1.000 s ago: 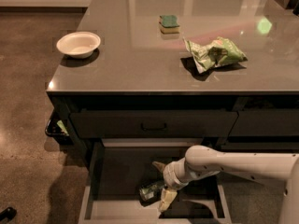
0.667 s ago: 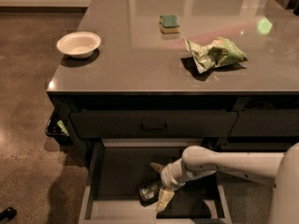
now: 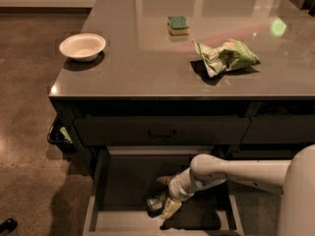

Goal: Pick green can from middle drawer and place on counter

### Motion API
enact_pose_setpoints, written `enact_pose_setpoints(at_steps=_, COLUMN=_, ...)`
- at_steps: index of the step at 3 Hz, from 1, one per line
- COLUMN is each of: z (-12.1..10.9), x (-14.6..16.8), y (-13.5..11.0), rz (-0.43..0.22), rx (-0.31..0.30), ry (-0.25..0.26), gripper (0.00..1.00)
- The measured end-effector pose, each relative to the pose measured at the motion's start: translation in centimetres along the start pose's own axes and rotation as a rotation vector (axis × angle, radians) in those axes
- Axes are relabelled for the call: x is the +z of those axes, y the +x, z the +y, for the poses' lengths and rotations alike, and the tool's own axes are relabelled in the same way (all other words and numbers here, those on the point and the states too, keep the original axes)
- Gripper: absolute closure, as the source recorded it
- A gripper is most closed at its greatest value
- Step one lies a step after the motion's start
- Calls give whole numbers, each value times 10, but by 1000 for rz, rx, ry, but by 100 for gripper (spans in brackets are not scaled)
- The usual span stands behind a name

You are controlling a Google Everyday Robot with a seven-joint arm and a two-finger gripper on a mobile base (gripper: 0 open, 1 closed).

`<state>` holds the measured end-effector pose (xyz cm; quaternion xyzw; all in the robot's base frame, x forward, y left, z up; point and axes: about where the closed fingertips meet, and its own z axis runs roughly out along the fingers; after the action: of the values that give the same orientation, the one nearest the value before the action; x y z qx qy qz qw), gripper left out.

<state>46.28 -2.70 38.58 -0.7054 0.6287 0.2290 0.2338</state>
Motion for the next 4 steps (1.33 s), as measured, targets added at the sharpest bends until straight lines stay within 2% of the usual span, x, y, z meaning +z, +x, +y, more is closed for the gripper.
enact_pose_setpoints(at_steps=3, z=0, x=0, y=0, rz=0, rx=0, ry=0, gripper=88)
enact_pose_setpoints(at_steps=4, z=1, x=-40, y=-32, rz=-40, rx=-68, ry=47, gripper=100)
